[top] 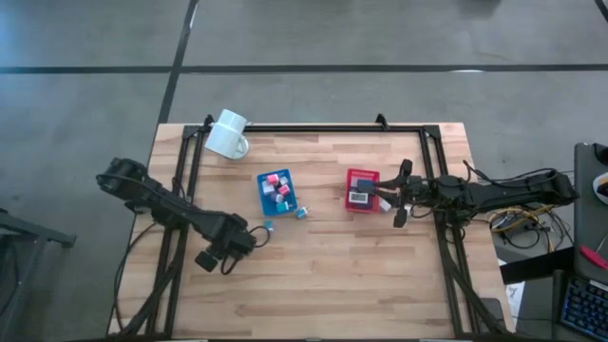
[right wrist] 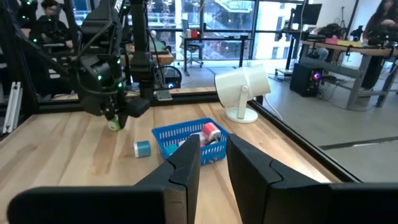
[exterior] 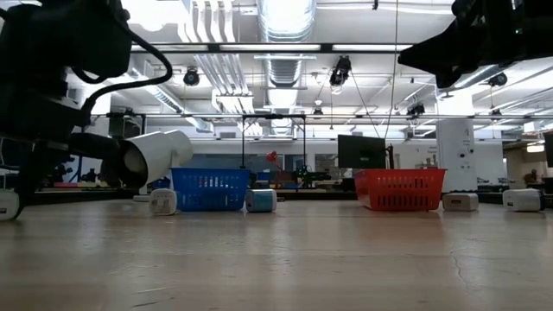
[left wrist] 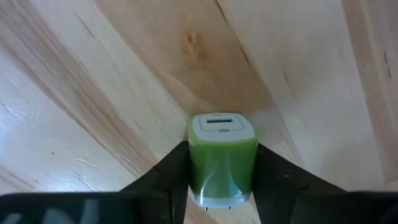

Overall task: Pick & Place Office items
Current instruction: Put the green charger adapter into the blue bin

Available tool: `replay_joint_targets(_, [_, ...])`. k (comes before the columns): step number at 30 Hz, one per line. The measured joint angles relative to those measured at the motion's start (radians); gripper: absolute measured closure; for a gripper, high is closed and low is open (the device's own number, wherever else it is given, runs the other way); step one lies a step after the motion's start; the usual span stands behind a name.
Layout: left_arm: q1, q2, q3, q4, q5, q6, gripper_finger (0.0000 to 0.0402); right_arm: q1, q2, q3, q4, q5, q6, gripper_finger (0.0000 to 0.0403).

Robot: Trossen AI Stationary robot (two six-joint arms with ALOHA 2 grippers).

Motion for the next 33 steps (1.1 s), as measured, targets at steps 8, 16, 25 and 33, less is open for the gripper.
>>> replay_joint_targets(8, [0.003, -0.034, 0.047, 0.078, 0.013, -0.029, 0.0266, 0.0, 0.0, 0.0, 0.0, 0.0, 0.0, 0.0321])
replay_joint_targets(16, [0.08, -0.282, 0.041, 0.275, -0.041, -0.041, 0.0266, 0.0, -0.001, 0.0, 0.0, 0.0, 0.004, 0.0332])
replay_joint_targets(25, [0.186, -0.619, -0.248, 0.855, -0.079, -0.117, 0.0266, 0.0, 0.005, -0.001, -0.001, 0.0, 0.004, 0.0333])
replay_joint_targets(33, [0.212, -0.858, -0.458, 1.02, -0.276, -0.201, 0.0266, 0.0, 0.005, -0.001, 0.002, 0.0, 0.0, 0.0336])
